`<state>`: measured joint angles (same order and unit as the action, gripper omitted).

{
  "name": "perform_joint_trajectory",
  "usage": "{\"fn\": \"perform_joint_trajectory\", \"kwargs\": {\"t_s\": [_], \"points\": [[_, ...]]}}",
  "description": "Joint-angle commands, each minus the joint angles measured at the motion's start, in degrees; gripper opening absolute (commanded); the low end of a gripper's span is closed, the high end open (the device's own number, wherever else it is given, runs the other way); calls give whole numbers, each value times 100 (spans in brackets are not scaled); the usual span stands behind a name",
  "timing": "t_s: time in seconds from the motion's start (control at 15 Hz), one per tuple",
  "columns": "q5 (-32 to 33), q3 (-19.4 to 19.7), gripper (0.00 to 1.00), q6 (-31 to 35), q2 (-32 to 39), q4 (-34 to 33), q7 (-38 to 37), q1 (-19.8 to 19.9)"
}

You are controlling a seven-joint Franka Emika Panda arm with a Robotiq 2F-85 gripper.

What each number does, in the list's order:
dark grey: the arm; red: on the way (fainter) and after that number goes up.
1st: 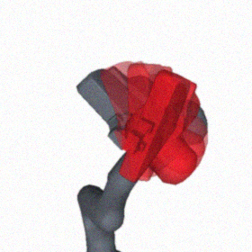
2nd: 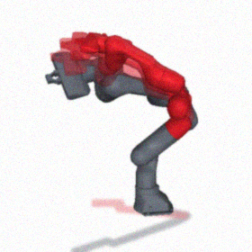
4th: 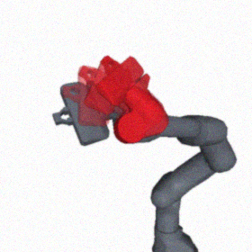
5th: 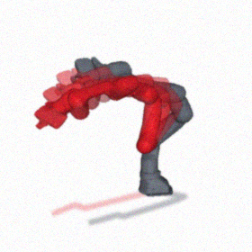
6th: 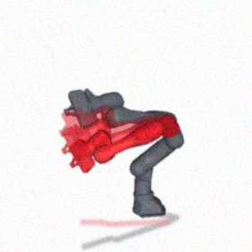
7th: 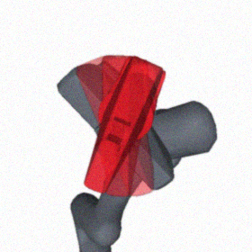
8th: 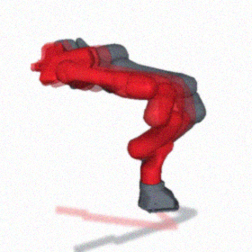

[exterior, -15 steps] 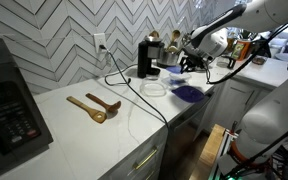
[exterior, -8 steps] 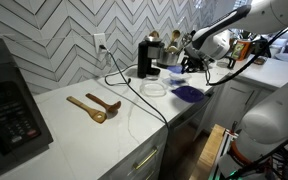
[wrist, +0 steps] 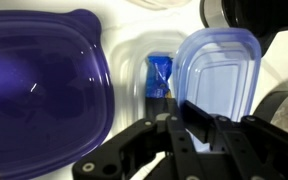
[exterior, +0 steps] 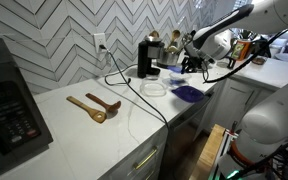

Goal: Unstack the clear bowls and put the blue packet in the bowl on the right then put the light blue lid on the bowl on the right

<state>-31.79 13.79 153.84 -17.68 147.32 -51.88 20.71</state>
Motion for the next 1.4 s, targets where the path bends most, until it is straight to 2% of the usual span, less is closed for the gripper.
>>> {"fn": "perform_joint_trajectory", "kwargs": {"t_s": [0.0,0.53,0.87,1.33], "points": [[227,-79,3,-78,-68,219,-510,67],[791,-165,3,-160,-59,254,-1067,93],[1444,-288,3,-166,-76,270,-1523,253],[2018,-418,3,-263,-106,258,-1990,339]]}}
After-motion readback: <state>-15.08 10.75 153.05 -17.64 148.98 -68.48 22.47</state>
